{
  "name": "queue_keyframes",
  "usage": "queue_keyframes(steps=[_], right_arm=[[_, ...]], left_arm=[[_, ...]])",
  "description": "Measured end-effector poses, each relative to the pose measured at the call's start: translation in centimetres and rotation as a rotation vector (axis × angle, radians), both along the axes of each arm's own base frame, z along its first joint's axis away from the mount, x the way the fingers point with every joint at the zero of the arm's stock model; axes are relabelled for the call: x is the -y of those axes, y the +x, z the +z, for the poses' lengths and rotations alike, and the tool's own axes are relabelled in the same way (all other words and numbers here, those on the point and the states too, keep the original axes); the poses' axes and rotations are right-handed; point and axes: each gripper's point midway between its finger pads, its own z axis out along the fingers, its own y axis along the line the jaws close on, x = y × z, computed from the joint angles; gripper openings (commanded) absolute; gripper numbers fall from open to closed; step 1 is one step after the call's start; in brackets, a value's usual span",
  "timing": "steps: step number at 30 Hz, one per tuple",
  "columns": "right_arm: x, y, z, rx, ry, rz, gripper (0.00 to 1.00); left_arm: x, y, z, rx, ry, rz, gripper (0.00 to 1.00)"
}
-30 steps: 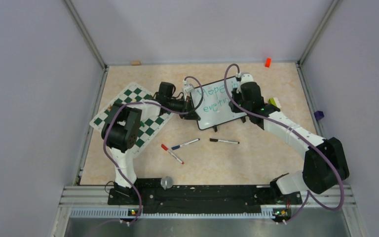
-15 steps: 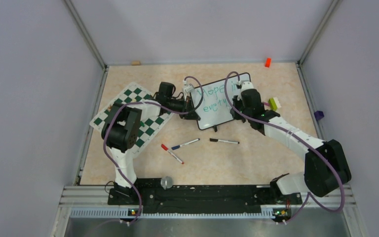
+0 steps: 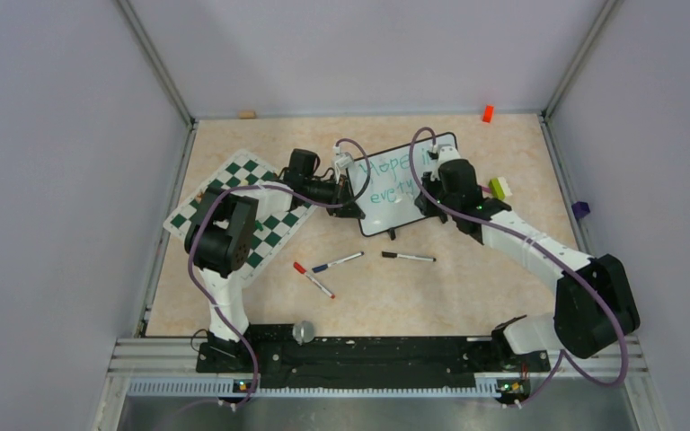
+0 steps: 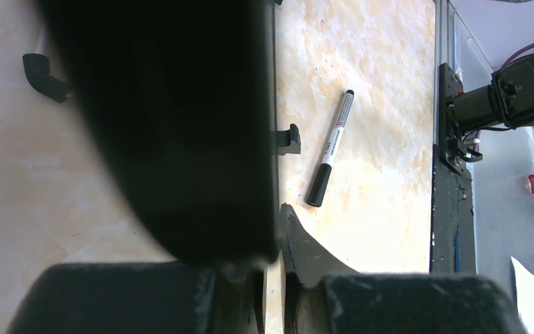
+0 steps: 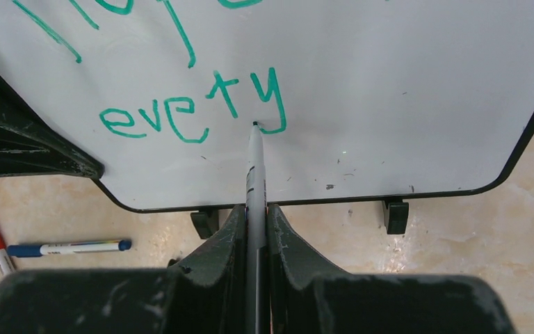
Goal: Write a sentence on the whiteboard
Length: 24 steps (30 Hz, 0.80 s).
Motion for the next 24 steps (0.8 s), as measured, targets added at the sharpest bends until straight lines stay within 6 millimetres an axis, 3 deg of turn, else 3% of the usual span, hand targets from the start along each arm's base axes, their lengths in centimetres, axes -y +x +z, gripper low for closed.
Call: queue_keyframes(steps=[5, 14, 24], right_arm=[[0.2, -0.2, 1.3, 0.020, 0.006, 0.001, 0.00], [1.7, -0.5, 5.7, 0.145, 0.018, -0.059, 0.00], [3.2, -1.6, 3.7, 0.120, 0.000, -0.116, 0.00]], left_arm=[[0.0, 0.0, 0.0, 0.002, -0.001, -0.001, 0.00], [0.0, 0.0, 0.0, 0.003, -0.001, -0.002, 0.00], [0.0, 0.0, 0.0, 0.003, -0.001, -0.002, 0.00]])
